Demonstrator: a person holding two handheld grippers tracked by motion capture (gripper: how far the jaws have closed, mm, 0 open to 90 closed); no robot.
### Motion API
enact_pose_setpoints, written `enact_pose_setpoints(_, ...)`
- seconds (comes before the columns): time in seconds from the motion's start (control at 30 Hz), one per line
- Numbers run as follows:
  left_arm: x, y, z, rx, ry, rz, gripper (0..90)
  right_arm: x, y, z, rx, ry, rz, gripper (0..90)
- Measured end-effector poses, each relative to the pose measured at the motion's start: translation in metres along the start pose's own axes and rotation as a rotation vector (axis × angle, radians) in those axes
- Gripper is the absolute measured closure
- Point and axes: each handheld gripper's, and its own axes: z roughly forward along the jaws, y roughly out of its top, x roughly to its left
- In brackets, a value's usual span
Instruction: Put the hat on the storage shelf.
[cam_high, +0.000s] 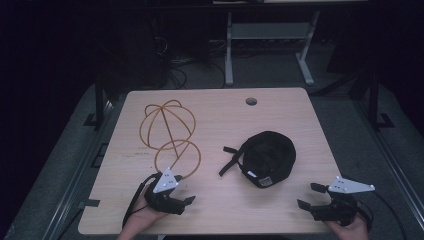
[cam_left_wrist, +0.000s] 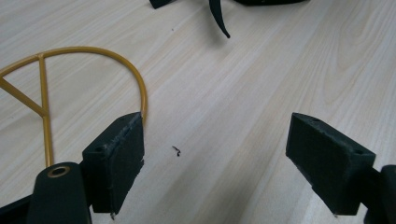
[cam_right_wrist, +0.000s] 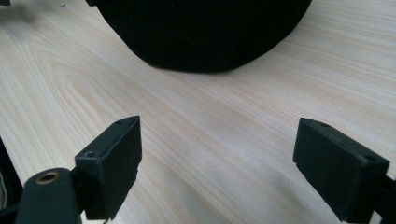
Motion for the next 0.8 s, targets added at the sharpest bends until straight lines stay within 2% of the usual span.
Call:
enact_pose_setpoints(0.1,-0.001,0.000,0.002,-0.001,-0.003,-0.013,19.2,-0.001,0.000,0.000,-0.007,0.006,0.003,14.2)
enact_pose_setpoints(0.13,-0.001,0.000,0.002,0.006,-0.001,0.003,19.2,-0.001,0.000,0.000,-0.016,0.008,0.000,14.2)
enact_pose_setpoints(0.4,-0.002,0.002,-0.001,-0.008,-0.005,0.019,19.1,0.002,0.003,-0.002,-0.024,0.010,0.004,14.2)
enact_pose_setpoints(0.53,-0.005,0.006,-0.001,-0.019,-0.024,0.003,19.1,0.004,0.004,-0.002,-0.036,0.003,0.001,14.2)
enact_pose_setpoints(0.8,-0.015,0.021,0.006,-0.003,-0.062,0.045,18.4,0.005,0.003,-0.005,-0.057,0.002,0.000,14.2)
